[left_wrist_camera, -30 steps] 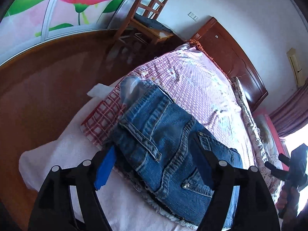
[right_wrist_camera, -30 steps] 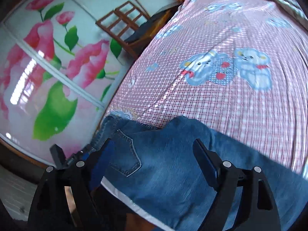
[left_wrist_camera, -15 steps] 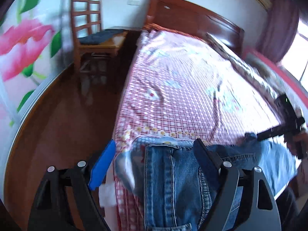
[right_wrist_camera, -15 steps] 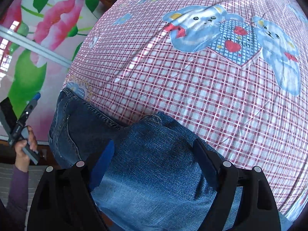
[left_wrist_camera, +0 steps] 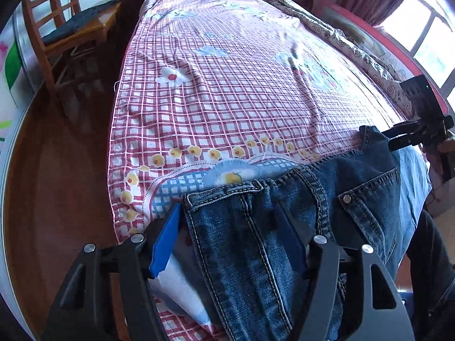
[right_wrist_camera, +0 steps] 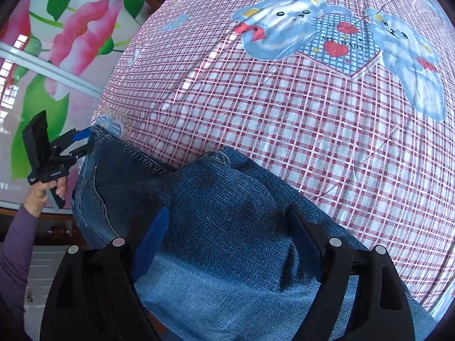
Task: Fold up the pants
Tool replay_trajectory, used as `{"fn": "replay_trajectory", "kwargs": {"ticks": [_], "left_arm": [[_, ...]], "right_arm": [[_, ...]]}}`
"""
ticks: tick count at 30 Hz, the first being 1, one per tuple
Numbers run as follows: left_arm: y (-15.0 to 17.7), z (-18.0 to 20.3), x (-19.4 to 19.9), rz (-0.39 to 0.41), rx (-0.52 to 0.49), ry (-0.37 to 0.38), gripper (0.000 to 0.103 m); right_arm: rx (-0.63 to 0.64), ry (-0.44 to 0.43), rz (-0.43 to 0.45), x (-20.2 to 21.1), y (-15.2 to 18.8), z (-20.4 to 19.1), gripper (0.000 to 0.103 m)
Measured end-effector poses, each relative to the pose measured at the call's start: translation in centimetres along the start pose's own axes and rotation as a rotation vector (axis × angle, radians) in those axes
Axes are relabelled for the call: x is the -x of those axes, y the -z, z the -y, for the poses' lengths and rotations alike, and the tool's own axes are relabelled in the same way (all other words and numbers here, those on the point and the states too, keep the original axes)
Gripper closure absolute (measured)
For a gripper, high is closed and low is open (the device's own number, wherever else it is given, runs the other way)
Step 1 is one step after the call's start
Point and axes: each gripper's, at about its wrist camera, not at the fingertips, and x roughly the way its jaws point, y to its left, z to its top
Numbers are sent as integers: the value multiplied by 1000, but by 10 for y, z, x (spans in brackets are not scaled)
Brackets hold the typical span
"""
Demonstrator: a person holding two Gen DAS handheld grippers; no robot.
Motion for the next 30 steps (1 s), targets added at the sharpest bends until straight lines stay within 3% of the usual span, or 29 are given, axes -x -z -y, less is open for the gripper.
{"fn": "replay_trajectory", "kwargs": {"ticks": [3,5,6,7,10,12,13,16,19,21,23,25,26,27,29,30], "left_arm": [[0,9,-3,-14,24,-58,42],[0,12,-1,5,78,-114,63],[-1,13,0,9,125,-106,80],[-1,17,3,24,157,-112,91],[2,36,31,133,167,-238,94],[9,22,51,193,278,-267,93],[13,14,50,174,299,-292,92],[17,13,15,65,195,-434,91],[12,10,3,51,196,-484,85],[6,8,7,37,196,-485,83],[5,9,17,5,178,-548,72],[8,23,42,62,125,-650,66],[9,33,54,96,111,-651,66],[8,45,64,124,105,-591,64],[1,78,75,169,100,-411,56],[-3,97,76,189,86,-319,47]], "right_arm": [[8,-4,8,1,1,-2,20],[8,7,23,3,0,-1,20],[3,8,34,8,2,3,20],[-6,3,45,11,4,5,20],[-11,13,90,27,9,11,20],[-5,33,123,37,13,16,20],[-4,61,136,41,15,17,20],[11,52,202,50,25,12,20],[47,12,232,55,44,-8,20],[66,57,259,57,60,-15,20],[59,17,306,62,73,-18,20],[5,-97,343,63,81,-14,20],[-25,-150,351,59,81,-10,20],[-57,-164,359,52,79,-6,20],[-133,-216,309,22,66,5,20],[-191,-244,276,4,64,14,20]]}}
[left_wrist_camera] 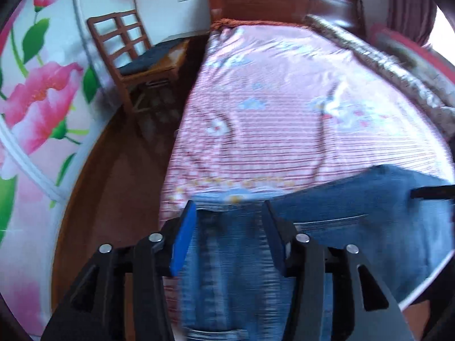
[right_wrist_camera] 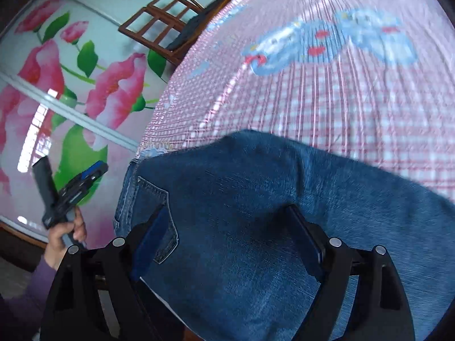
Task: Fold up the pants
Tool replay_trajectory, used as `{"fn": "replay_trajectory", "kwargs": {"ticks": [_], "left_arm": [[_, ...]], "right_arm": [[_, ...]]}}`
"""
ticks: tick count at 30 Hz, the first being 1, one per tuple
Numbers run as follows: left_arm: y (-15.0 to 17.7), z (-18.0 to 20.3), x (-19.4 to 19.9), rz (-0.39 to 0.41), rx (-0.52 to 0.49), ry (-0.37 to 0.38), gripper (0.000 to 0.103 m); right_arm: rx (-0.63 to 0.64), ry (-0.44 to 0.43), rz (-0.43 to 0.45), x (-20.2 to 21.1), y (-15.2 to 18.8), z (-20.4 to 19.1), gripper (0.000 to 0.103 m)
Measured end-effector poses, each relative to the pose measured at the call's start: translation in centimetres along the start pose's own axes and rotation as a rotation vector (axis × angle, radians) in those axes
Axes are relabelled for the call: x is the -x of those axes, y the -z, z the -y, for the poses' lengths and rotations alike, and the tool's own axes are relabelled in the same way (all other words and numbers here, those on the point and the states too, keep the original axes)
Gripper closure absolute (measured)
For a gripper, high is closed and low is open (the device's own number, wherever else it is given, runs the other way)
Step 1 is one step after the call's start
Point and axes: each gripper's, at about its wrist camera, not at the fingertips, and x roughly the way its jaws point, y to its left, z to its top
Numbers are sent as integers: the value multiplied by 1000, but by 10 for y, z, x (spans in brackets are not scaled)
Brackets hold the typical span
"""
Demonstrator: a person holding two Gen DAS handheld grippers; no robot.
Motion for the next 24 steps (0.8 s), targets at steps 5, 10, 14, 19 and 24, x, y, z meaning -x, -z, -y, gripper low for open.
{"fn": "replay_trajectory", "kwargs": {"ticks": [5,10,14,19,24], "left_arm": [[12,93,-31,-36,-108,162,34],[46,95,-83,-102,-95,126,34],[41,96,-81,-114,-61,101,34],[37,119,-57,-77,-39,11,34],[34,179,-15,31,-177,74,19]], "right_arm": [[-108,-34,95,29,15,14,20],[-161,32,348,164,96,55,20],[-447,144,605,279,192,148,20],[-720,158,769,338,270,224,20],[-501,281,676,338,206,229,20]]}}
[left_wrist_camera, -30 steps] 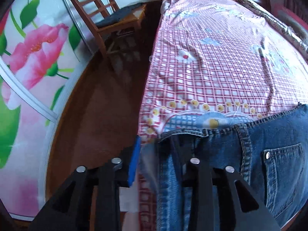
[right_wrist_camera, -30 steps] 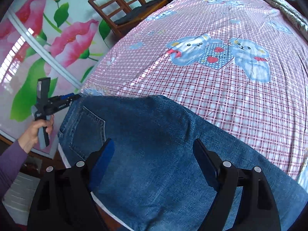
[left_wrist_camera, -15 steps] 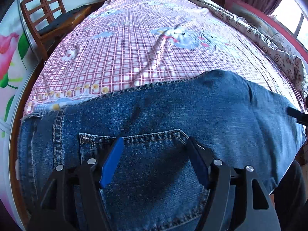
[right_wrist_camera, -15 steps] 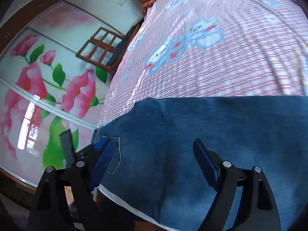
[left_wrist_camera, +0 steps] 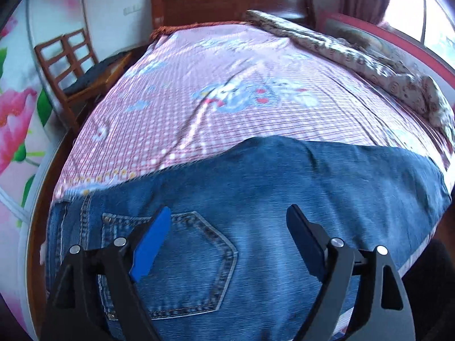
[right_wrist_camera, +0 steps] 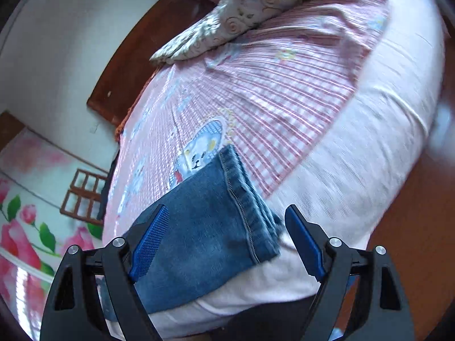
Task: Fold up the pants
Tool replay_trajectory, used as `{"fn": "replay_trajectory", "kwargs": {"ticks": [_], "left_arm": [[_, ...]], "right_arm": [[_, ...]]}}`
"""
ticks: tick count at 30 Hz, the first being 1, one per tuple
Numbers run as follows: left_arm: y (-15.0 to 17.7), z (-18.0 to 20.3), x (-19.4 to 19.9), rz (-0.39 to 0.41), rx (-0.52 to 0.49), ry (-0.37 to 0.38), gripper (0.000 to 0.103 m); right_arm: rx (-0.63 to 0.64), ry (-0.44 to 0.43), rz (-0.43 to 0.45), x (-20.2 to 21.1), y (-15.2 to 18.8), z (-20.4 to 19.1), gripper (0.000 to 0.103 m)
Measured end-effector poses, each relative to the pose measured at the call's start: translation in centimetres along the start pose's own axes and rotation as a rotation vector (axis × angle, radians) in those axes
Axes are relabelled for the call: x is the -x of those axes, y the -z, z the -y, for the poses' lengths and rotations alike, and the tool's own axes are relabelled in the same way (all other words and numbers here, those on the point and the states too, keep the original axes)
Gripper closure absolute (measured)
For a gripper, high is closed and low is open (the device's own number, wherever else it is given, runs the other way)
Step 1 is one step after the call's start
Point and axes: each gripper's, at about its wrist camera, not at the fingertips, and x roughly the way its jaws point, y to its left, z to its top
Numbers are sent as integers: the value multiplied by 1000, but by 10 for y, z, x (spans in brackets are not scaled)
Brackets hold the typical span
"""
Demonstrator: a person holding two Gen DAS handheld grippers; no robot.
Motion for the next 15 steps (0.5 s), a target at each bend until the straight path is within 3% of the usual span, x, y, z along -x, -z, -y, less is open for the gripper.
{"fn": "replay_trajectory", "kwargs": {"ticks": [1,3,5,7,8,10,13,15], "left_arm": [[-2,10,-1,3,-45,0,18],[-2,18,-18,-67,-81,-34,18],[3,9,-40,-156,-60,-104,18],[15,-11,-53,-238,21,-122,18],[21,-22,-54,-242,71,-109,18],[28,-28,-51,-216,106,-97,18],[30,-25,-53,-214,68,-115,16],[29,-25,-55,-219,70,-119,14]], "right_arm": [[66,35,-21,-14,-13,-11,20],[156,92,-17,-35,-38,-20,20],[92,33,-43,-53,-63,-12,20],[-10,-7,-87,-66,-82,9,24],[-21,-3,-121,-73,-85,14,34],[-4,-3,-182,-80,-85,16,38],[46,16,-234,-89,-76,17,44],[77,-24,-255,-91,-73,13,87]]}}
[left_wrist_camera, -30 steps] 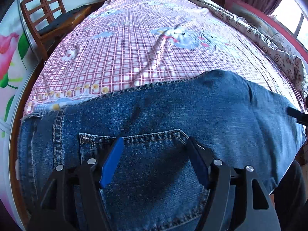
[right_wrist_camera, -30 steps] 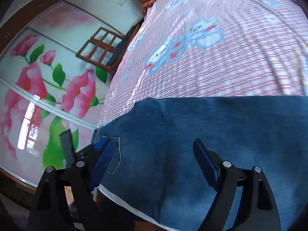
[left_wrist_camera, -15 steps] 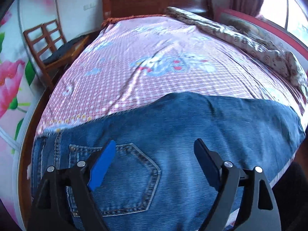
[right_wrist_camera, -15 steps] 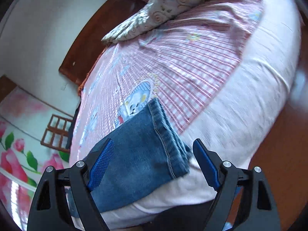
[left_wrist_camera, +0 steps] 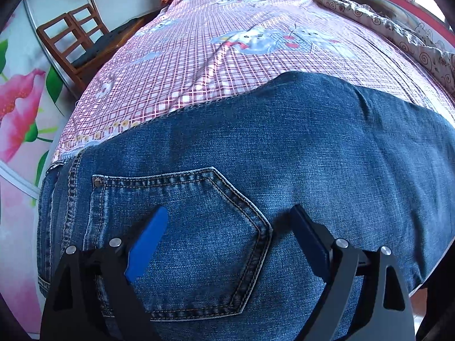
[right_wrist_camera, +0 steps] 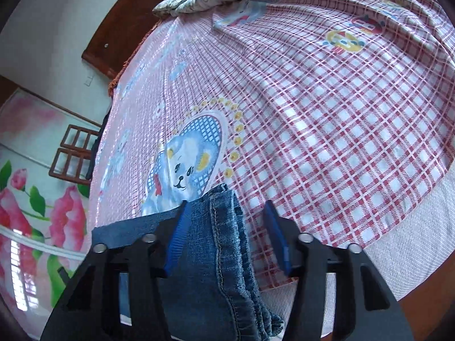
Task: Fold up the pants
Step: 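Grasp the folded leg cuff with the right tool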
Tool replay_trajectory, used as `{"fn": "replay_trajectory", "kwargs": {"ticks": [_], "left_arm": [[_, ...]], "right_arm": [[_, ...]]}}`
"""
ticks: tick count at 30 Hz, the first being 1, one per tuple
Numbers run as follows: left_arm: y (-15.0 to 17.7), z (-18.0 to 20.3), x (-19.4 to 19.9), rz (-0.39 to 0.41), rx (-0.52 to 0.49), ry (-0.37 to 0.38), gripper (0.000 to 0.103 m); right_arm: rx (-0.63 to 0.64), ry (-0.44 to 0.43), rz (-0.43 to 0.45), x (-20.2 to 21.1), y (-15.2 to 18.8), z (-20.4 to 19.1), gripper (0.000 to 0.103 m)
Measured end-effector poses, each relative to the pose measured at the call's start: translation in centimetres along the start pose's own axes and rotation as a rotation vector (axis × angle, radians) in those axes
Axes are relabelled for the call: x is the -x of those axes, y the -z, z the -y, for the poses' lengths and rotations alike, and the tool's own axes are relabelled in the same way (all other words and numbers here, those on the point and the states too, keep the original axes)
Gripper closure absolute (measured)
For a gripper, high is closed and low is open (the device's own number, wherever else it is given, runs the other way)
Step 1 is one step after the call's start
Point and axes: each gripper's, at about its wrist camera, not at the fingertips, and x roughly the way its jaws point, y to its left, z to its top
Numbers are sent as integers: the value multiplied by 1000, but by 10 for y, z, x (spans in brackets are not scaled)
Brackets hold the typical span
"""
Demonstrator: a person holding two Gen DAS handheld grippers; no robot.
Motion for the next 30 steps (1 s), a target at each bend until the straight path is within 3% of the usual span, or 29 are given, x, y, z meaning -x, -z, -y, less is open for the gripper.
{"fn": "replay_trajectory", "kwargs": {"ticks": [1,2,4,6,8,9,11,13,14,16,17,22,24,25,26,30], "left_arm": [[-1,-2,-1,-3,9,6,12],[-1,-4,-2,-3,15,12,12],[-1,-5,-2,0,11,15,11],[-1,-5,-2,5,9,16,11],[-1,-5,-2,9,16,22,10],[0,-6,-3,13,18,21,10],[1,-6,-3,23,23,21,9],[1,-7,-3,25,26,23,8],[1,-7,-3,24,25,24,8],[1,-7,-3,21,24,26,8],[0,-6,-3,20,22,26,8],[0,-7,-3,23,16,28,7],[0,-7,-3,24,17,27,7],[0,-7,-3,22,19,27,7],[-1,-7,-3,21,20,26,7],[-1,-7,-3,18,17,24,7]], "right_arm": [[35,7,-26,-2,3,-7,89],[96,11,-53,-4,6,-19,98],[181,-10,-60,0,8,-41,101],[235,51,30,17,0,-55,102],[207,42,110,30,-14,-52,102],[190,25,106,27,-17,-45,102],[197,73,59,7,-16,-35,102],[136,18,-14,-14,-11,-17,102],[105,18,3,-14,-9,-10,101],[85,4,58,-5,-1,-4,87],[88,44,64,-3,2,-4,69],[110,-19,15,0,18,0,60],[173,5,7,-7,23,-11,59],[210,22,1,-9,24,-16,62],[243,58,-4,-10,25,-21,83],[410,215,0,-11,34,-55,86]]}}
